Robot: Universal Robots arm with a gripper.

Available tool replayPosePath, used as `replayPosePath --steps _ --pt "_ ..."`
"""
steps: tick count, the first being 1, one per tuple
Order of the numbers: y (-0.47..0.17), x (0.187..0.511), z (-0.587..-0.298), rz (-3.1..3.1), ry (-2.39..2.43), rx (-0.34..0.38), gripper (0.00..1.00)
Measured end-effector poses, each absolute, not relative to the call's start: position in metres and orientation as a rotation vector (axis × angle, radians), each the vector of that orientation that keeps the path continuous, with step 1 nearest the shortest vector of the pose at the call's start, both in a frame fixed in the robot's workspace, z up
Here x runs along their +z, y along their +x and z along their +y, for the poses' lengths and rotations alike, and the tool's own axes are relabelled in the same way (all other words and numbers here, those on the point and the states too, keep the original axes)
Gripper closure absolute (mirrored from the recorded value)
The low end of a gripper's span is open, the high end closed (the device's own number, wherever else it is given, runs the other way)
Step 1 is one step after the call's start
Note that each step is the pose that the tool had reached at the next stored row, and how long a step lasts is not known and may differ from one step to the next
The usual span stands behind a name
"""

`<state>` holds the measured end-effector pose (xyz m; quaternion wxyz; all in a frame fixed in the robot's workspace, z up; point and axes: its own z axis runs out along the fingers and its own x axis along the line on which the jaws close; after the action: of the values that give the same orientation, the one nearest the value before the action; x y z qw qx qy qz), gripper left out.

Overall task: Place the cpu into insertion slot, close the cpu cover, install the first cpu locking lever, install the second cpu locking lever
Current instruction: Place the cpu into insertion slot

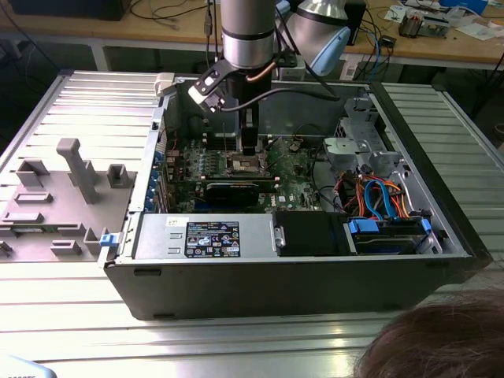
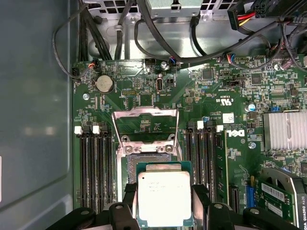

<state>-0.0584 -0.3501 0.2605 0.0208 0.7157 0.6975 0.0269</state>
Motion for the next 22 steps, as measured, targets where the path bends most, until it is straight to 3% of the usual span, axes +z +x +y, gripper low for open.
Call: replayPosePath --steps 22 --pt "-0.059 0.249 -0.350 2.163 2.219 0.084 0.45"
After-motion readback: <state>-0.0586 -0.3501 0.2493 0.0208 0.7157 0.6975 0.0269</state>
